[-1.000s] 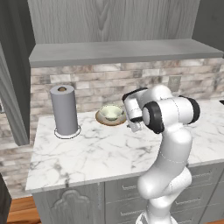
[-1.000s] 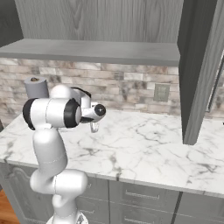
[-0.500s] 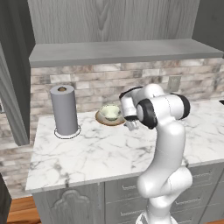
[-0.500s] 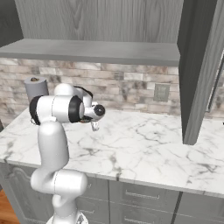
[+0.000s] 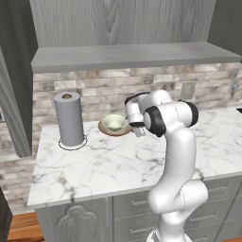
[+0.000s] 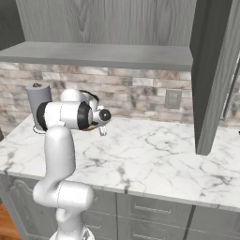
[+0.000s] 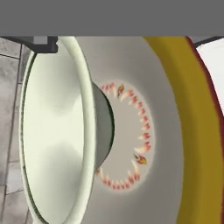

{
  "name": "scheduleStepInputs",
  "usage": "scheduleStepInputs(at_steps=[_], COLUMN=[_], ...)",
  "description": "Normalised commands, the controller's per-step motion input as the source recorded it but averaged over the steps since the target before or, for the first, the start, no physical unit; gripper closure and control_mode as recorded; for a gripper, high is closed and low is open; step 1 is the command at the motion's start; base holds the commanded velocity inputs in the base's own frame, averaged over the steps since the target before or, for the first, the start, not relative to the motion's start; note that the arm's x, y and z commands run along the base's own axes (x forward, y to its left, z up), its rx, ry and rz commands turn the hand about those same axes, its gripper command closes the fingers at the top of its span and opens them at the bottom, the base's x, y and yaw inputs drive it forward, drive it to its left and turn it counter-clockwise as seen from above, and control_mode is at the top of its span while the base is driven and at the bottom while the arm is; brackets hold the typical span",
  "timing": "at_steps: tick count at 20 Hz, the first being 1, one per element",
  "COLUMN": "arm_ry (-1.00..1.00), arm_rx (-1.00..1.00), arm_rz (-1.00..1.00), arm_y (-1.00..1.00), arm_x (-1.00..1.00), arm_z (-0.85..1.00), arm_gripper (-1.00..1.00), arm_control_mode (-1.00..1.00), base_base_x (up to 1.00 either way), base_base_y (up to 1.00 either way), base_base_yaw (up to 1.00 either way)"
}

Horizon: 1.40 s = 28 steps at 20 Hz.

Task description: Pick up the bowls on the counter and stack them on top of one another in the open cabinet. Place the smaller bowl on top of the larger bowl.

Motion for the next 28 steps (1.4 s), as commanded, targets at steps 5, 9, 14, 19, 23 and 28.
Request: scheduleStepInputs(at_steps=[5, 9, 14, 19, 23, 28], arm_ry=[-0.01, 0.00, 0.00, 0.00, 0.00, 0.00], arm_rx=[-0.01, -0.03, 0.00, 0.00, -0.02, 0.00], arm_rz=[0.00, 0.08, 0.10, 0.04, 0.09, 0.01], arm_y=[0.00, 0.00, 0.00, 0.00, 0.02, 0.00], arm_x=[0.00, -0.20, -0.09, 0.00, 0.07, 0.00], arm_z=[-0.04, -0.12, -0.03, -0.01, -0.10, -0.02], arm_gripper=[-1.00, -1.00, -1.00, -1.00, -1.00, -1.00], arm_control_mode=[-1.00, -1.00, -1.00, -1.00, -1.00, -1.00], base_base_x=[0.00, 0.00, 0.00, 0.00, 0.00, 0.00], base_base_y=[0.00, 0.00, 0.00, 0.00, 0.00, 0.00], base_base_yaw=[0.00, 0.00, 0.00, 0.00, 0.00, 0.00])
